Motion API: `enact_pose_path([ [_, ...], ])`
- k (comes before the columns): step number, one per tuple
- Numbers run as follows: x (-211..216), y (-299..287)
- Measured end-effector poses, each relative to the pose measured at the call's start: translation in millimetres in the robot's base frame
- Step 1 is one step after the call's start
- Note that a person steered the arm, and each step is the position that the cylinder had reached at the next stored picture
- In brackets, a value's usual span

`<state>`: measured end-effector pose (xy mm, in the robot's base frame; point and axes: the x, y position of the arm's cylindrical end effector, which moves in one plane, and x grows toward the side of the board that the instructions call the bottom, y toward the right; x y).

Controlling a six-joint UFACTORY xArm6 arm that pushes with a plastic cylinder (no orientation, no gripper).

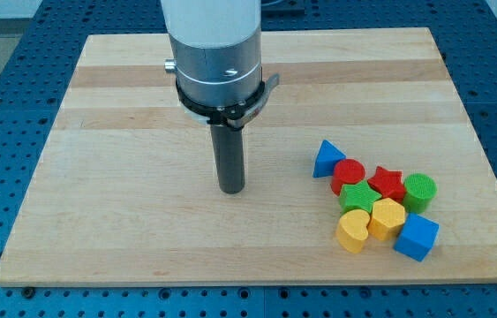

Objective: Go to the bottom right corner of the board

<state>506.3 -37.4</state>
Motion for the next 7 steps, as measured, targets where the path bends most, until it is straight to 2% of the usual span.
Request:
enact_pose_path([
  [2, -65.6, 4.9],
  [3, -66.2, 4.2],
  [4, -110.7, 59.0],
  [5, -123.3, 61.0],
  [6, -137.2, 96.7],
  [7, -165.1, 218.0],
])
